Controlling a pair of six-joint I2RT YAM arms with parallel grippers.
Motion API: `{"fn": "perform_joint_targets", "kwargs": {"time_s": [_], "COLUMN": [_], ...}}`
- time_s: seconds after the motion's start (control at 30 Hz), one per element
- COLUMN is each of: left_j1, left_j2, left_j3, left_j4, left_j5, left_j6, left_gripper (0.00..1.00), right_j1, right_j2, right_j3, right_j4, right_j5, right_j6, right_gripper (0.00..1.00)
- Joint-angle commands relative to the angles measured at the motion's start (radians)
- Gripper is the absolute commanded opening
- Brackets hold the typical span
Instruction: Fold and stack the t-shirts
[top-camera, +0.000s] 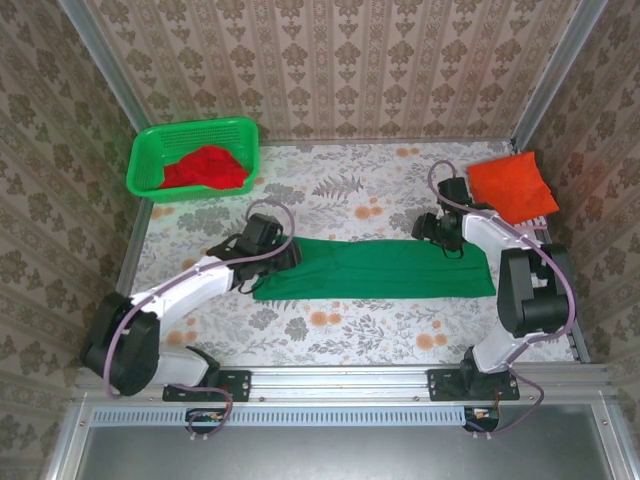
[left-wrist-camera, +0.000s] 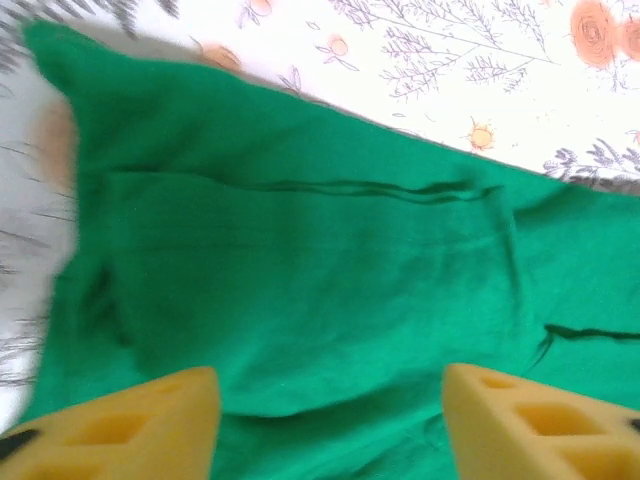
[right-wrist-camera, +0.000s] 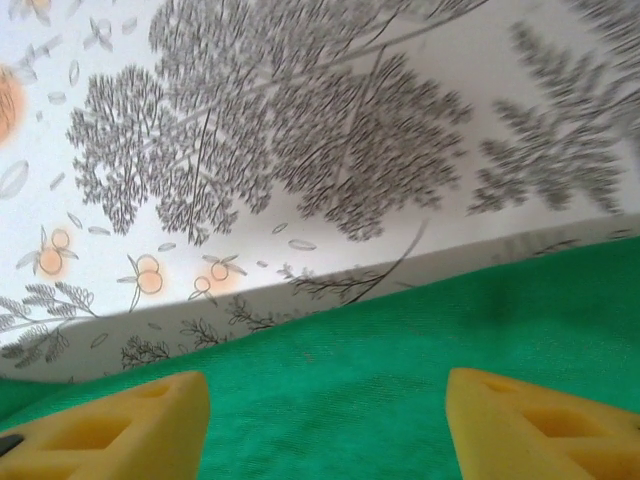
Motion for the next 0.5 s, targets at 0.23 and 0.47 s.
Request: {"fn": "perform_joint_targets", "kwargs": {"time_s": [0.23, 0.47], "left_j1": [0.059, 0.16], "left_j2": [0.277, 0.53], "left_j3": [0.05, 0.351], "left_j4": [0.182, 0.114], "left_j5": [0.117, 0.216], "left_j6": [0.004, 0.171], "left_gripper": [0.38, 0.39], "right_j1": [0.002, -0.045], "right_j2": [0.054, 0.014], "right_j3": [-0.047, -0.14], "right_j4": [-0.058, -0.06], "right_j5": [0.008, 0.002], "right_j6": [0.018, 0.06], "right_gripper": [0.6, 0.59]}}
